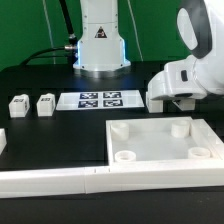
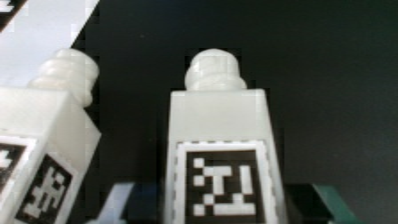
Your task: Assemble square table
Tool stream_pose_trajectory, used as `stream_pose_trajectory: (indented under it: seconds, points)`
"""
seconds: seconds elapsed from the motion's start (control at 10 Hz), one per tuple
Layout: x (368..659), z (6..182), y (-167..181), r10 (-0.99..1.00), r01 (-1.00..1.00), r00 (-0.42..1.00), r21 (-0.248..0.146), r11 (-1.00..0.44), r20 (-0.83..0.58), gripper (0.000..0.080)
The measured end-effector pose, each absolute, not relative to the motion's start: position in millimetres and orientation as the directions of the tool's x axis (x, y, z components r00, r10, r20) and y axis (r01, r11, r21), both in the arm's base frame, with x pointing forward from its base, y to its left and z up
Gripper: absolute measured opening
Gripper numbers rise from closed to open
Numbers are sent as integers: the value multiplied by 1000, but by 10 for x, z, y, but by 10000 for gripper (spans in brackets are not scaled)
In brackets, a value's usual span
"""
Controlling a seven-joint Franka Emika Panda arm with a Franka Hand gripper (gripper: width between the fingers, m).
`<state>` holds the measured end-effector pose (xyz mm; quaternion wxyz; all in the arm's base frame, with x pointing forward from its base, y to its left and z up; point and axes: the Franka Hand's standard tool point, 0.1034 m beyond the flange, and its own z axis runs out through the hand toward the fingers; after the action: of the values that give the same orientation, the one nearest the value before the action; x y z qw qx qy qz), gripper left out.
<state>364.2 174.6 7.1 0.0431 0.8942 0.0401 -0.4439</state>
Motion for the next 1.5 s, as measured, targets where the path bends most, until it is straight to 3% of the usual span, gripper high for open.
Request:
stream_pose_trajectory:
  seconds: [0.5,0.8,1.0,1.4,1.5]
  points:
    - [3676,108,1728,48,120,600,30,-992,-799,287]
    - [4181,801,1541,109,141,661,-20,-990,-742,288]
    - [4298,1137,1424,99,135,720,-1,-991,-687,288]
    - [4313,1099,1469,116,130,871,-4,-991,-477,290]
    - [4484,1196,1416,146,147,896,-29,-989,-420,290]
